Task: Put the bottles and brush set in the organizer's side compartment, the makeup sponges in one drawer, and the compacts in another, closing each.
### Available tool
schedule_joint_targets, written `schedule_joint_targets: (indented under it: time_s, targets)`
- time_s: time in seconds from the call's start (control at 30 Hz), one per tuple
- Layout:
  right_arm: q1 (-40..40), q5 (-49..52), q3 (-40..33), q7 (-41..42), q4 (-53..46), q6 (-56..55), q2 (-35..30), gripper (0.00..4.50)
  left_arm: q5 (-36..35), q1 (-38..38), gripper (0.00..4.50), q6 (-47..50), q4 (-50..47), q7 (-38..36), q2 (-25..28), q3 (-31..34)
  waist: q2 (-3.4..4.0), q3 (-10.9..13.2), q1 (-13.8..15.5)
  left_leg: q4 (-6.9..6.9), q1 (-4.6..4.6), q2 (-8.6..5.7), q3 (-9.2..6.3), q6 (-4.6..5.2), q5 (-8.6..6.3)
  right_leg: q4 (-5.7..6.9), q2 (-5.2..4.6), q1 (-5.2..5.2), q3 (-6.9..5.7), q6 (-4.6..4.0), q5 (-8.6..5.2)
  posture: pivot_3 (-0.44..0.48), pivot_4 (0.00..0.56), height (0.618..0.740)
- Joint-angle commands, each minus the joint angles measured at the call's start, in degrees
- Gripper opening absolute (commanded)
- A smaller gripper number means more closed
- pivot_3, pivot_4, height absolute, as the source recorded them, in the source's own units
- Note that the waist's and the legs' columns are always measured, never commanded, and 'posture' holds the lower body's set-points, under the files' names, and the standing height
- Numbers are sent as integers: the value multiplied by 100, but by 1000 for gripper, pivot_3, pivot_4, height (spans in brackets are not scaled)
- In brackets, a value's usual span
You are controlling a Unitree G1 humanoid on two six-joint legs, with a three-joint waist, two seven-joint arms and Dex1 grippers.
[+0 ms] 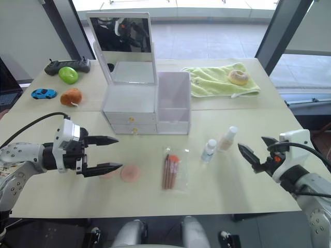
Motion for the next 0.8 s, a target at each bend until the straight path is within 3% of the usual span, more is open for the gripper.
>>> schedule_joint_targets:
  time_s: [0.03,0.27,0.8]
  targets:
    - [-303,143,159,-256,-211,76,101,4468,76,-290,4500,-2,-243,181,-94,-242,0,0,6,1,0,-1,0,0,0,0,0,1,0,0,0,0,150,740]
    - [-990,-1,781,-719,15,96,430,4468,-32,-573,4500,155,-465,437,-401,-605,2,0,-4,1,-2,0,-5,1,0,1,5,-1,0,1,1,0,150,740]
    - [-1215,-418,1166,-677,545,-245,644,4468,-397,-675,4500,293,-544,852,-1107,-664,2,0,-2,7,-2,0,-12,1,1,1,8,-1,-2,3,2,0,150,740]
